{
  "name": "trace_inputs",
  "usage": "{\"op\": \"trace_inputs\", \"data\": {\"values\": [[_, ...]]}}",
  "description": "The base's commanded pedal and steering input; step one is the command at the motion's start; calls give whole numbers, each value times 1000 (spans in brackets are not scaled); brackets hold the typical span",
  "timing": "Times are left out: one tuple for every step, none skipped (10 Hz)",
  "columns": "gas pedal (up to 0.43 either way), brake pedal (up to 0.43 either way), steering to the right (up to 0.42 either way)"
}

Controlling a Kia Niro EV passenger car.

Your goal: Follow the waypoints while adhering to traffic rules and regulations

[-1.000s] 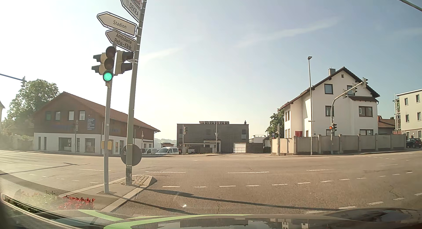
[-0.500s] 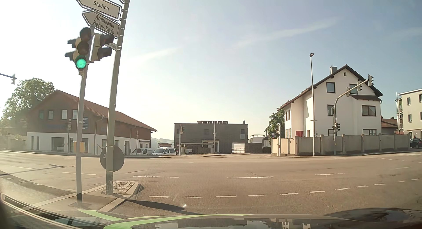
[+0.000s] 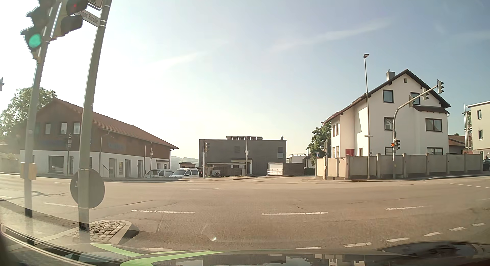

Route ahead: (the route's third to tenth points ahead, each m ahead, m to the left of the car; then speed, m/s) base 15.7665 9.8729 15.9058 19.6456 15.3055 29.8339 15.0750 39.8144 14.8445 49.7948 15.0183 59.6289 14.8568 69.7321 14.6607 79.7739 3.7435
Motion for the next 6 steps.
{"op": "trace_inputs", "data": {"values": [[311, 0, 13], [299, 0, 11], [268, 0, 8], [260, 0, 3], [248, 0, -7], [248, 0, -18]]}}
